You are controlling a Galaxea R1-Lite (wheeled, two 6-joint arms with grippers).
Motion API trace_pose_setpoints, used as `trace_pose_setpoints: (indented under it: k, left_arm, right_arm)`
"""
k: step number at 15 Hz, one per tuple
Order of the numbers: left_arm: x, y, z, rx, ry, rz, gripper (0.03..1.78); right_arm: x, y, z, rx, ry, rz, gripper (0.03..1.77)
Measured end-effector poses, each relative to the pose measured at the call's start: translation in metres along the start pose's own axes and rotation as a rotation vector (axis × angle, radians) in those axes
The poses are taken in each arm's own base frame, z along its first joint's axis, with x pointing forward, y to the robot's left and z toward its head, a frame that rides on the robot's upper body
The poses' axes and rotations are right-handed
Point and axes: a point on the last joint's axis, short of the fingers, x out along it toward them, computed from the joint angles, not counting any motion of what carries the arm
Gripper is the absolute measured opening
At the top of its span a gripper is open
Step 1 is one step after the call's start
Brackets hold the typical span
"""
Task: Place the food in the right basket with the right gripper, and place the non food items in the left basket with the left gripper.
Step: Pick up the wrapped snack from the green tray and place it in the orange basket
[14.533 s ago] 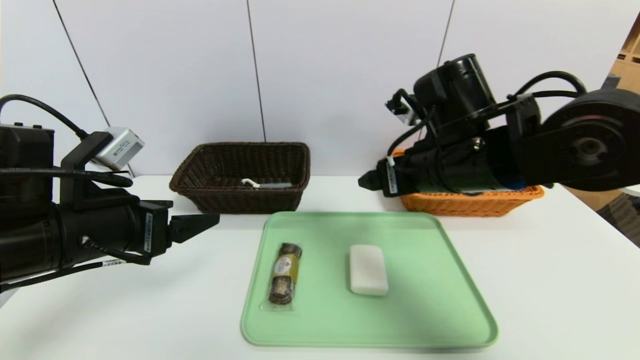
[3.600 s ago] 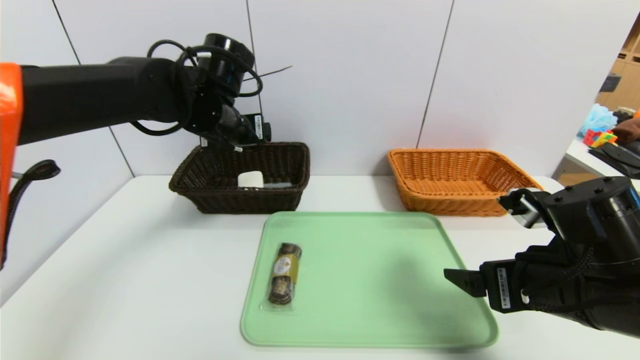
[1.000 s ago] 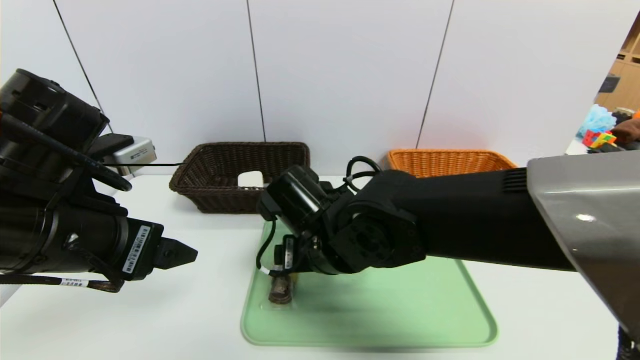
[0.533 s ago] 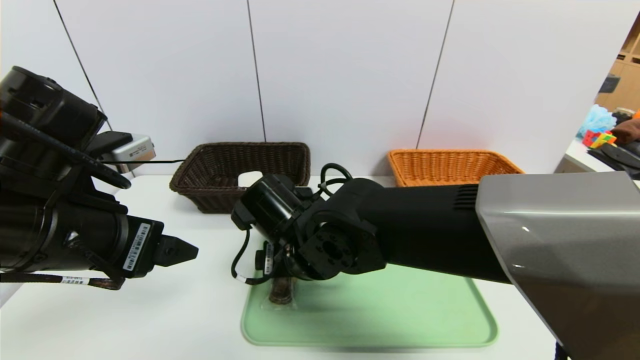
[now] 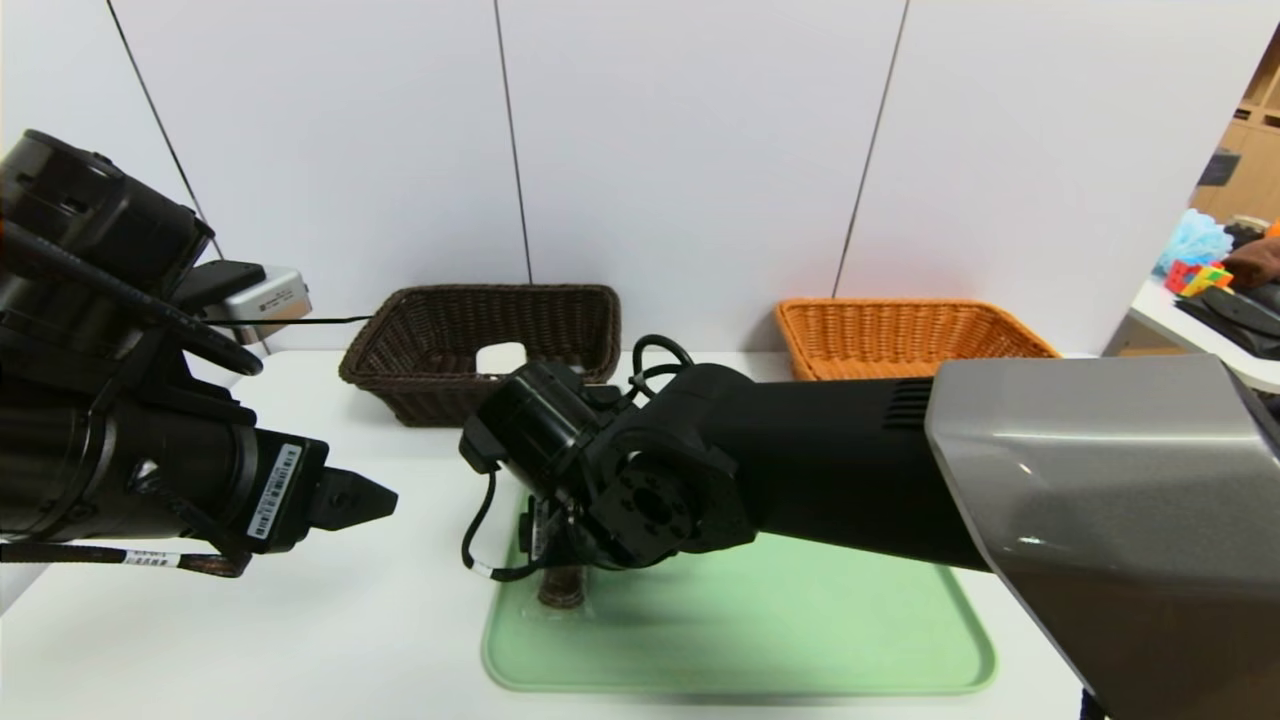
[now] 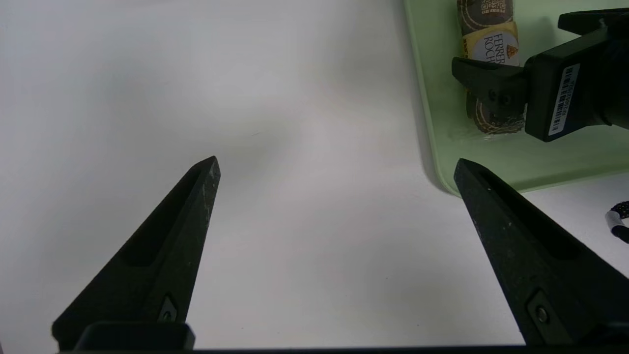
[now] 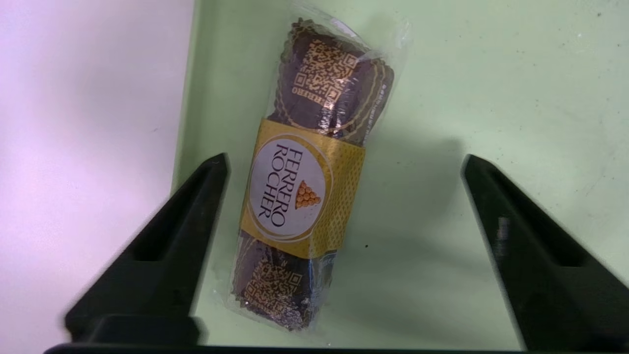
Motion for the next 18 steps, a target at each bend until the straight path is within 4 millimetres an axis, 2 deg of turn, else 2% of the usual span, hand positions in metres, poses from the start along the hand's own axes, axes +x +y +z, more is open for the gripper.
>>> trace_pose_setpoints:
  k: [3,6,7,8,14,18]
  left_arm:
    - [0.0,-0.001,0.002,-0.004,-0.02,-0.005,1.69]
    - [0.001,-0.001,0.003,-0.003,-0.02,-0.005,1.69]
    - [0.001,-0.001,0.003,-0.003,-0.02,-0.005,1.69]
    - [0.001,-0.001,0.003,-0.003,-0.02,-0.005,1.69]
    - [0.001,-0.001,0.004,-0.004,-0.029,-0.007,1.69]
    - [0.001,-0.001,0.004,-0.002,-0.031,-0.008,1.69]
  right_arm:
    - [0.003,0.001,-0.004,-0.013,0.0,-0.027,1.08]
    - [0.004,0.004,-0.007,-0.024,0.004,-0.024,0.77]
    - [0.004,0.004,-0.008,-0.024,0.005,-0.025,0.49]
    - [0.004,0.004,-0.007,-0.023,0.004,-0.024,0.36]
    - [0.001,0.004,-0.005,-0.018,-0.003,-0.022,0.36]
    - [-0.012,-0.006,0.008,0.016,-0.034,-0.015,0.36]
